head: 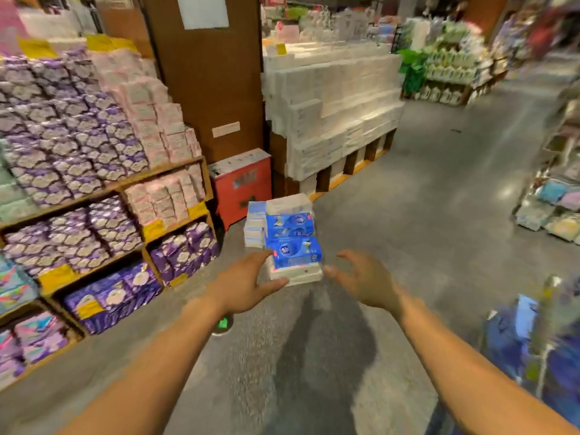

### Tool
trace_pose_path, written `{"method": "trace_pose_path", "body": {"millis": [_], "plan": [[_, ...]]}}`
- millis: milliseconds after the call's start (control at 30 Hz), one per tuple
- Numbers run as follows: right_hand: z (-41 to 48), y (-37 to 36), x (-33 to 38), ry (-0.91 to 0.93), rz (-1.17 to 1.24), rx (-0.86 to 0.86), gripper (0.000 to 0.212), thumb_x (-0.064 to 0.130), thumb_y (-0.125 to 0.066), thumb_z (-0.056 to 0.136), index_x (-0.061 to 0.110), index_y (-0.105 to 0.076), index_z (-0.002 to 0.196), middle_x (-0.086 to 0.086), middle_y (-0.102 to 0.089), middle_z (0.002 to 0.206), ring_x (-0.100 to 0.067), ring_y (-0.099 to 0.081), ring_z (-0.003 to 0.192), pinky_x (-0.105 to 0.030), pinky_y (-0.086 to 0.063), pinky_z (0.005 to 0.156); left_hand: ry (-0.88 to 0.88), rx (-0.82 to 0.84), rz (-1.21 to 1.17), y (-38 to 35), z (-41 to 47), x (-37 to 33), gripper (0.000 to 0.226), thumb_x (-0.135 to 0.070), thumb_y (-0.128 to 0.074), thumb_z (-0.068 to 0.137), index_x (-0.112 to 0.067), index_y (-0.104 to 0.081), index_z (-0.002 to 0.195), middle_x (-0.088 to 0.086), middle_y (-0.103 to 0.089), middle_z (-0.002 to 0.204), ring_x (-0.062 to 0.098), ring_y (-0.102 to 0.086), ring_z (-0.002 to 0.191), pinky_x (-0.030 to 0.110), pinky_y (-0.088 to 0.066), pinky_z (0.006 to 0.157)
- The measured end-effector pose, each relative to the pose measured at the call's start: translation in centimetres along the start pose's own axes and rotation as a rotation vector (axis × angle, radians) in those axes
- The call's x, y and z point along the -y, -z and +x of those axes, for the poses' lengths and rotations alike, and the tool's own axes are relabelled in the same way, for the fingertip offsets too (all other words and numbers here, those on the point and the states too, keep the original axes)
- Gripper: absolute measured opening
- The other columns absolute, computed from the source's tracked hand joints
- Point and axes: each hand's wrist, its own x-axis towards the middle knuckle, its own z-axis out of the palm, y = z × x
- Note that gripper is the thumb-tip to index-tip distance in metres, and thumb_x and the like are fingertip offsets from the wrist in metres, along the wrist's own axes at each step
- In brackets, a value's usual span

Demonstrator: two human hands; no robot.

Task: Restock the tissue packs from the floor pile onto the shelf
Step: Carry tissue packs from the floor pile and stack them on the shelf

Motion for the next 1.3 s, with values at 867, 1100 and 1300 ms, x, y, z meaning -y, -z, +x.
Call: {"method": "trace_pose_path", "body": {"millis": [867,1100,1300], "plan": [[76.2,-18.2,-33.6,-0.253,0.007,0.086,0.069,0.059,-0.053,0.095,0.016,-0.042,0.148,-0.01,-0.049,0.148,-0.03,-0.047,0.134,-0.038,-0.04,0.103,0.056,0.179,0.11,-26.6,75.0,33.6,0.099,-0.077,-0.055,0.079,-0.022,-0.023,0.156,0.005,-0.033,0.158,0.027,-0.035,0.142,0.042,-0.041,0.107],[86.6,-36.2,-47.6,-0.344,-0.009,0.101,0.081,0.066,-0.058,0.089,0.015,-0.037,0.148,-0.013,-0.051,0.145,-0.032,-0.052,0.129,-0.039,-0.045,0.097,0.196,0.188,0.126,-46.5,80.9,47.9,0.092,-0.05,-0.066,0.087,-0.018,-0.016,0.157,0.01,-0.034,0.156,0.032,-0.036,0.14,0.041,-0.037,0.11],[91.3,-45.9,-55.7,-0.526,0.013,0.178,0.052,0.065,-0.07,0.082,0.018,-0.048,0.086,-0.006,-0.06,0.087,-0.018,-0.059,0.072,-0.034,-0.044,0.064,0.509,0.12,-0.051,-57.9,82.6,56.0,0.113,-0.071,-0.059,0.082,-0.011,0.0,0.158,0.017,-0.015,0.161,0.036,-0.02,0.148,0.047,-0.027,0.115]]}}
